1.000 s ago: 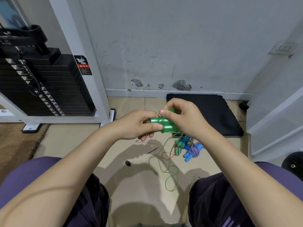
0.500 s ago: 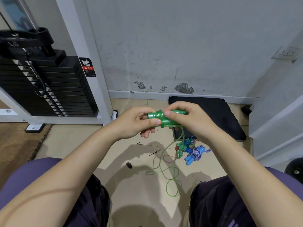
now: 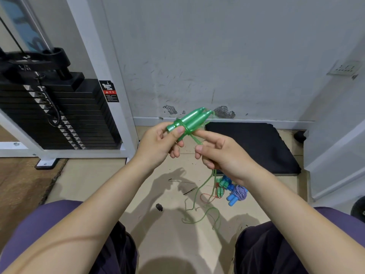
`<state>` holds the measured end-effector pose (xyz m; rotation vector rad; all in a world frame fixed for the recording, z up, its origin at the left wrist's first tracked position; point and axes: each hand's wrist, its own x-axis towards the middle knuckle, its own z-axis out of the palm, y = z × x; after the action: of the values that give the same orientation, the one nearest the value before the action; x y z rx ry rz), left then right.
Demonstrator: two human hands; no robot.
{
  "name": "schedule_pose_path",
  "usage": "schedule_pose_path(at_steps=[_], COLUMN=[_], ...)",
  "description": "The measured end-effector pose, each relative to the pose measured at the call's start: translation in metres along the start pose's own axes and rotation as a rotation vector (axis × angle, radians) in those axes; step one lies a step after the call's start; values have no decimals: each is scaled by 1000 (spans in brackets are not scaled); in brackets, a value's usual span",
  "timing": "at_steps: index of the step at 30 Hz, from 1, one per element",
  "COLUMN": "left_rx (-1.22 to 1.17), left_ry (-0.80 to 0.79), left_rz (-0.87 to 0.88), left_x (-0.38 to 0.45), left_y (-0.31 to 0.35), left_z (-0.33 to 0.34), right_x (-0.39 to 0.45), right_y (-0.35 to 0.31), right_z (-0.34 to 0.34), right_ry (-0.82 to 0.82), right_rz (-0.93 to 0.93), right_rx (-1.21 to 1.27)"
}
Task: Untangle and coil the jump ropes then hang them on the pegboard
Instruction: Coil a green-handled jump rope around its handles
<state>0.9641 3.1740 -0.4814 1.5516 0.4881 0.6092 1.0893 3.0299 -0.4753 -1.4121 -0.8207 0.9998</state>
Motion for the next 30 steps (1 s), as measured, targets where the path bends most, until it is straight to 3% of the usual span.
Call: schedule_pose_path(at_steps=[4,8,10,13,19,22,30], left_rx=[56,260,415,557,434,374,400], left_ry=[166,206,122,-154,-588,-650,-634], left_rz=[-13,-44,-58,-87,-187,-174,-119], left_x=[5,12,12,5,-5,-6,-10], left_y=[-3,-10,-10,-6,0,3,-4], left_z=[-4,-14,-16,-10,1,1,1], right_x=[-3,-9,-11,-12,-2,2,3], right_y=[3,-3,-7,-12,-2,7,11], right_z=[10,13,11,4,-11,-13,-8], right_ry=[49,63,119,255,369,407,245], right_rz=[16,-71,-188,-348,-424,-350,-82], right_rx=[-188,-425,-501,-585,-766,-704,-524])
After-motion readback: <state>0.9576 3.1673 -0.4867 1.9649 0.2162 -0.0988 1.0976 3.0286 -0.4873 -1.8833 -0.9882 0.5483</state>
